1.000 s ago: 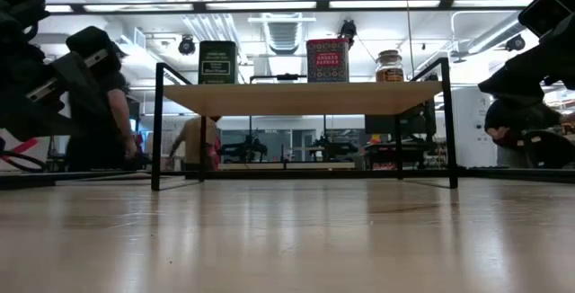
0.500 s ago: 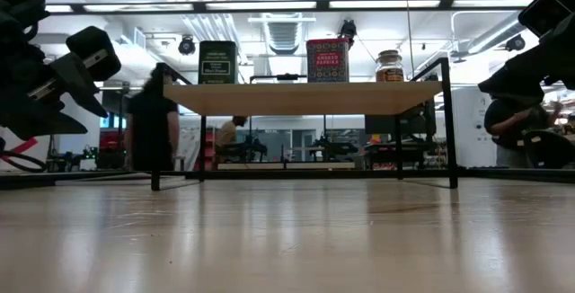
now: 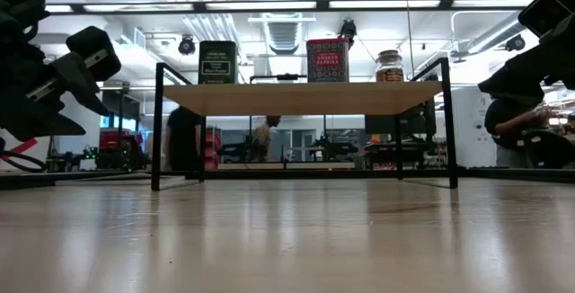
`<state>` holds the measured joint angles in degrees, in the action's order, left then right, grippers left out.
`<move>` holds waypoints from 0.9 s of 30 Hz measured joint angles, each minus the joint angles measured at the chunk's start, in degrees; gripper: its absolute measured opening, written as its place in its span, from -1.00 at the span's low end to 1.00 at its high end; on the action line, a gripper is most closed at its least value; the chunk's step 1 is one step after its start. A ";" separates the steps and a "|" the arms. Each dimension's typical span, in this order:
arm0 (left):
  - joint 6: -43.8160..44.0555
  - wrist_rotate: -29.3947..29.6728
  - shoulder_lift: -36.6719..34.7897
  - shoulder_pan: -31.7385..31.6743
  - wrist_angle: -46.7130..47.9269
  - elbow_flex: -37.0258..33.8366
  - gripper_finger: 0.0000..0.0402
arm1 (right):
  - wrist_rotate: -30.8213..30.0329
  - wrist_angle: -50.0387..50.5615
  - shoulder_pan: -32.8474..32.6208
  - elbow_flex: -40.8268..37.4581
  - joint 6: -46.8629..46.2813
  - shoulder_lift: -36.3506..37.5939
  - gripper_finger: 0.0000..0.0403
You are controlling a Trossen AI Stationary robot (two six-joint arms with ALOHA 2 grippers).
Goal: Shelf spices
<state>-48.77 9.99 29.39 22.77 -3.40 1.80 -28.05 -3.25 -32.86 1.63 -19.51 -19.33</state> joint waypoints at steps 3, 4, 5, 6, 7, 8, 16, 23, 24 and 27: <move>0.00 -0.01 0.00 0.00 0.00 0.00 -0.37 | 0.02 -0.02 0.00 -0.01 0.00 0.00 -0.01; 0.00 -0.02 0.00 0.01 -0.03 0.01 -0.37 | 0.00 -0.02 0.00 0.00 0.00 0.00 -0.01; 0.00 0.01 0.00 0.01 -0.05 0.00 -0.36 | 0.02 -0.02 0.00 0.00 0.00 0.00 -0.01; 0.00 -0.01 0.00 0.00 -0.07 0.00 -0.36 | 0.00 -0.02 0.00 0.00 0.00 0.00 -0.01; 0.00 -0.02 0.00 0.00 -0.07 0.00 -0.36 | 0.02 -0.02 0.00 -0.02 -0.02 0.00 -0.01; 0.00 0.00 0.00 0.00 -0.09 0.00 -0.36 | 0.00 -0.02 0.00 -0.02 -0.20 0.00 -0.01; 0.00 -0.01 -0.01 0.01 -8.84 0.02 -0.42 | 0.02 -0.48 0.00 -0.01 -8.41 0.02 -0.01; 6.44 -0.01 0.00 0.01 -18.28 0.04 -0.49 | 0.00 -0.46 0.00 -0.02 -10.93 0.02 -0.01; 8.44 0.00 0.00 0.00 -19.46 0.04 -0.50 | 0.00 -0.46 0.00 0.00 -10.88 0.02 -0.01; 17.33 0.58 0.00 0.02 -21.53 0.04 -0.53 | -0.17 -0.44 0.00 -0.01 -9.92 0.01 -0.01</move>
<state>-31.44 10.58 29.39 22.78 -24.93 1.85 -28.22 -3.68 -32.86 1.62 -29.42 -19.32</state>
